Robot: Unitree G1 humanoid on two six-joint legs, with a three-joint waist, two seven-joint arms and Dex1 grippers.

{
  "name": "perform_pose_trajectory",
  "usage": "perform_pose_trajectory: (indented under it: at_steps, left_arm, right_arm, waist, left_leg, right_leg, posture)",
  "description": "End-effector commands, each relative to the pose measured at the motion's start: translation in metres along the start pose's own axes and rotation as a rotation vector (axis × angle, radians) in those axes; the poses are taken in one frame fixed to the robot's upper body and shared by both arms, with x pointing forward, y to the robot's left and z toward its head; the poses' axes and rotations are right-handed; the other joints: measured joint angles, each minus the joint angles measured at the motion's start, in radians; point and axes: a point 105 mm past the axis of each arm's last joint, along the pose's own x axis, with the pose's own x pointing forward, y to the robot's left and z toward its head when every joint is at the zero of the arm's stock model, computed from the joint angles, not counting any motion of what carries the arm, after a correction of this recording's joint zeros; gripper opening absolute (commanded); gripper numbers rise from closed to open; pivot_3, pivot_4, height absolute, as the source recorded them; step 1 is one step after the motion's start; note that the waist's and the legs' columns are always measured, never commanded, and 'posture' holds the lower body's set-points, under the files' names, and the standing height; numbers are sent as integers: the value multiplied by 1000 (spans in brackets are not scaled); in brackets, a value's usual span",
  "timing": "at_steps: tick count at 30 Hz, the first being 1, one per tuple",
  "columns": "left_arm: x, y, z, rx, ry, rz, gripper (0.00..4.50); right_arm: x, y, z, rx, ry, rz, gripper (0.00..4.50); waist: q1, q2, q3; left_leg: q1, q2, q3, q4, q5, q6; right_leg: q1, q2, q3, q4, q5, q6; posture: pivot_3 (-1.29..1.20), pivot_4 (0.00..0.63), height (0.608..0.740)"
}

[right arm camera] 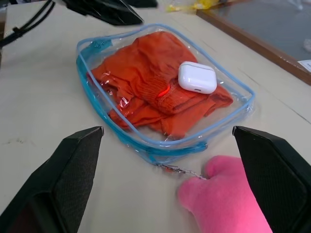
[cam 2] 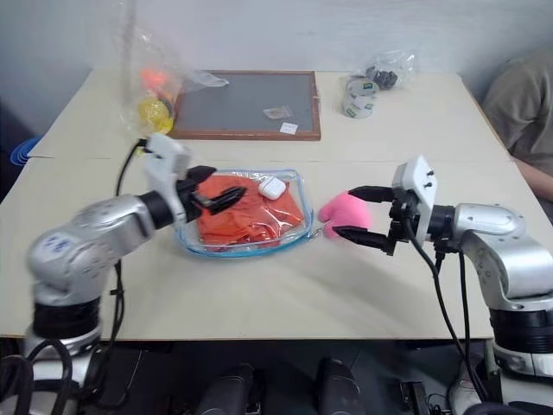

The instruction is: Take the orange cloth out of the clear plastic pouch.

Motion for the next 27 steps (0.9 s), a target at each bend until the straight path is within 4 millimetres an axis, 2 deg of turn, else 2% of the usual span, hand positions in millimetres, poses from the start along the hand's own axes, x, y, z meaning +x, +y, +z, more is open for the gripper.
perform_pose_trajectory:
  at_steps: [1, 4, 6, 9, 14, 15, 16, 21, 24, 27]
  left_arm:
    - [27, -1, 1, 36, 20, 18, 4500]
    - [50, -6, -1, 61, 44, 4, 4500]
    - [62, -2, -5, 92, 73, 30, 4500]
    - [73, 2, -12, 132, 117, 51, 4500]
    - [86, -6, -22, 110, 152, 25, 4500]
    - [88, -7, -24, 112, 157, 28, 4101]
    - [88, -7, -25, 121, 161, 27, 3983]
    - [85, -5, -27, 119, 156, 42, 2452]
    - [75, 4, -24, 126, 139, 89, 2407]
    - [57, 22, -11, 107, 71, 170, 2407]
  right_arm:
    - [4, 11, 16, -50, -41, 4, 4459]
    - [7, 17, 18, -50, -47, 4, 4459]
    - [7, 18, 19, -52, -46, -2, 4459]
    - [6, 18, 20, -52, -48, -16, 4459]
    - [7, 19, 23, -52, -54, -24, 4459]
    - [7, 19, 24, -53, -54, -25, 4500]
    - [8, 20, 25, -55, -56, -26, 4500]
    - [9, 19, 30, -55, -71, -26, 4500]
    - [11, 19, 31, -55, -76, -19, 4500]
    - [14, 25, 33, -55, -83, 16, 4500]
  waist:
    - [1, 0, 0]
    - [2, 0, 0]
    - [3, 0, 0]
    - [3, 0, 0]
    - [4, 0, 0]
    - [6, 0, 0]
    - [6, 0, 0]
    - [4, 0, 0]
    - [2, 0, 0]
    - [-3, 0, 0]
  left_leg:
    - [0, 0, 1, 0, 0, 0]
    - [0, 0, 5, 0, 0, 0]
    - [0, 0, 6, 1, 0, 0]
    - [0, 0, 6, 0, 0, 0]
    - [0, 0, 6, 0, 0, 0]
    - [0, 0, 6, 1, 1, 0]
    - [0, 0, 6, 1, 1, 0]
    - [0, 0, 6, 1, 1, 0]
    - [0, 0, 6, 1, 1, 0]
    - [0, 0, 6, 1, 1, 0]
  right_leg:
    - [0, 0, 0, 0, 0, 0]
    - [0, 0, 0, 0, 0, 0]
    - [0, 0, 0, 0, 0, 0]
    - [0, 0, 0, 0, 0, 0]
    - [0, 0, 0, 0, 0, 0]
    - [0, 0, 0, 0, 0, 0]
    - [0, 0, 0, 0, 0, 0]
    - [0, 0, 0, 0, 0, 0]
    - [0, 0, 0, 0, 0, 0]
    - [0, 0, 0, 1, 0, 0]
  posture:
    - [0, 150, 740]
    - [0, 150, 740]
    - [0, 150, 740]
    - [0, 150, 740]
    - [0, 150, 740]
    - [0, 150, 740]
    - [0, 150, 740]
    - [0, 150, 740]
    - [0, 150, 740]
    - [0, 150, 740]
